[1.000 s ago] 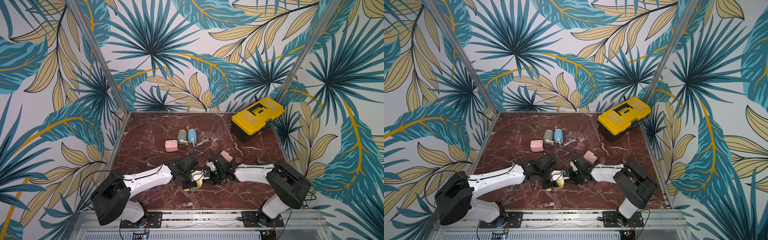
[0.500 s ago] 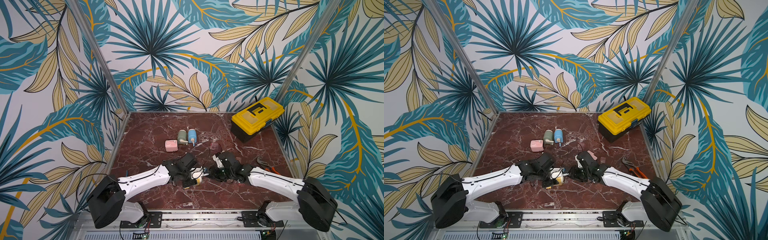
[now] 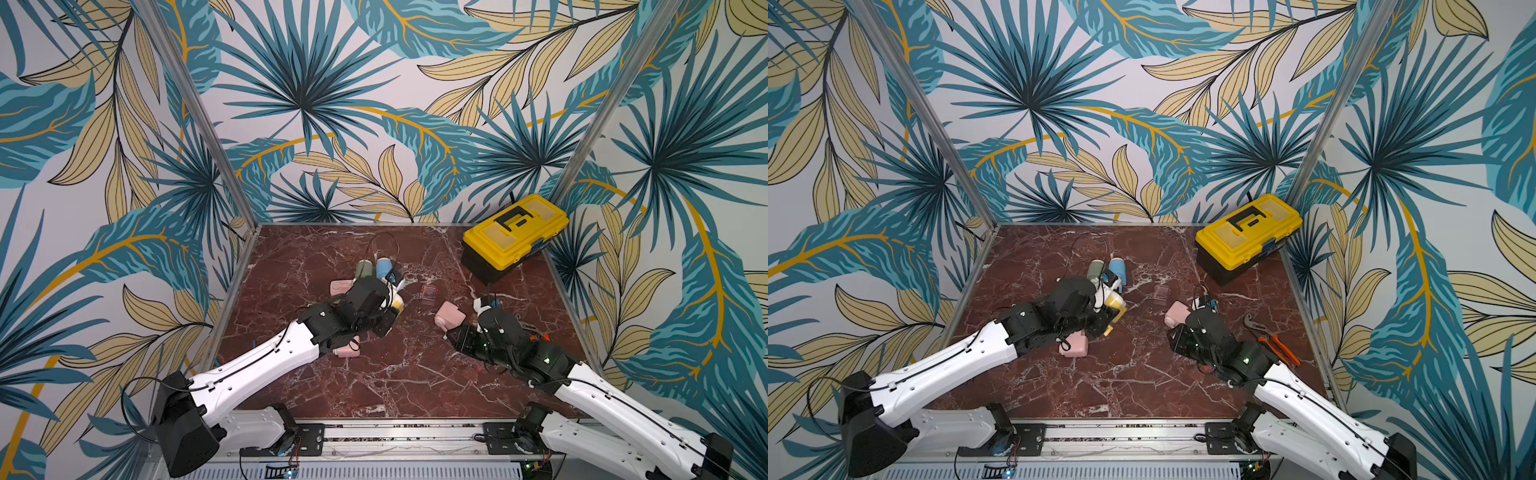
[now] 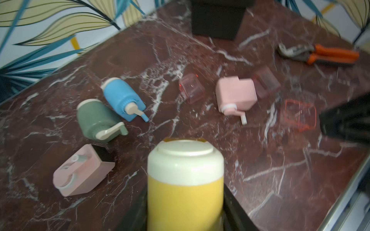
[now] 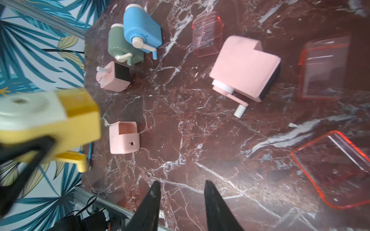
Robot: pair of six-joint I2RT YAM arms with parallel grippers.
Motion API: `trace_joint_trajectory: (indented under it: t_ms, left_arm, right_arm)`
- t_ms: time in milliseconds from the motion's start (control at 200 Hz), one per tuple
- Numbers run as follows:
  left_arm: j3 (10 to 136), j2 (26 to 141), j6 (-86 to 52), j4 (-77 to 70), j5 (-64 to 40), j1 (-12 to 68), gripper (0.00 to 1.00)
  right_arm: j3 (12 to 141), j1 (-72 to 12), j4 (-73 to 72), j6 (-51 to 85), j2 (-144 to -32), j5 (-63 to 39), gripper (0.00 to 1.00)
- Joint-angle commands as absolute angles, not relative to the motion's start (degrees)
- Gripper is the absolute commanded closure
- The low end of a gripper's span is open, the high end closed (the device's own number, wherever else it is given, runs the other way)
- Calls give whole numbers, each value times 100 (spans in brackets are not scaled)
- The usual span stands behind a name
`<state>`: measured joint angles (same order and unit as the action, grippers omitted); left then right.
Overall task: Put the tray back into the pencil sharpener
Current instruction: Place the pencil sharpener at the center of the board.
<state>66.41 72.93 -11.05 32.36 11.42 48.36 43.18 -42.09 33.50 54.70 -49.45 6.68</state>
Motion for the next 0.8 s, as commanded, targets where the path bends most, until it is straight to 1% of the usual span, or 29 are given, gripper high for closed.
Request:
trace_joint_trajectory:
  t_ms: [0, 120, 260, 441, 556, 661, 796]
  left_arm:
    - [7344, 7738, -2638, 3514, 1887, 4808, 100]
    - [8064, 8310, -3410, 3807, 1743, 4749, 100]
    - [8827, 9042, -4033, 4094, 1854, 4724, 100]
    - [9916, 10095, -4092, 4579, 1837, 4595, 100]
    - [10430, 10729, -4127, 4827, 1633, 4458, 100]
    - [11129, 11347, -4192, 5351, 1799, 4432, 100]
    - [11881, 12083, -4250, 5762, 1709, 4315, 100]
  right_arm:
    - [4702, -4201, 3873, 5254, -5042, 1223, 61]
    - [4942, -4209, 4083, 5134, -5072, 1499, 62]
    - [5017, -4173, 4278, 5123, -5047, 1700, 62]
    - [5045, -4122, 4386, 5124, -5062, 1762, 62]
    - [5078, -4059, 4442, 5092, -5102, 1816, 62]
    - [5132, -3970, 4499, 5048, -5159, 1807, 62]
    - [5183, -3819, 4483, 4980, -5269, 1683, 62]
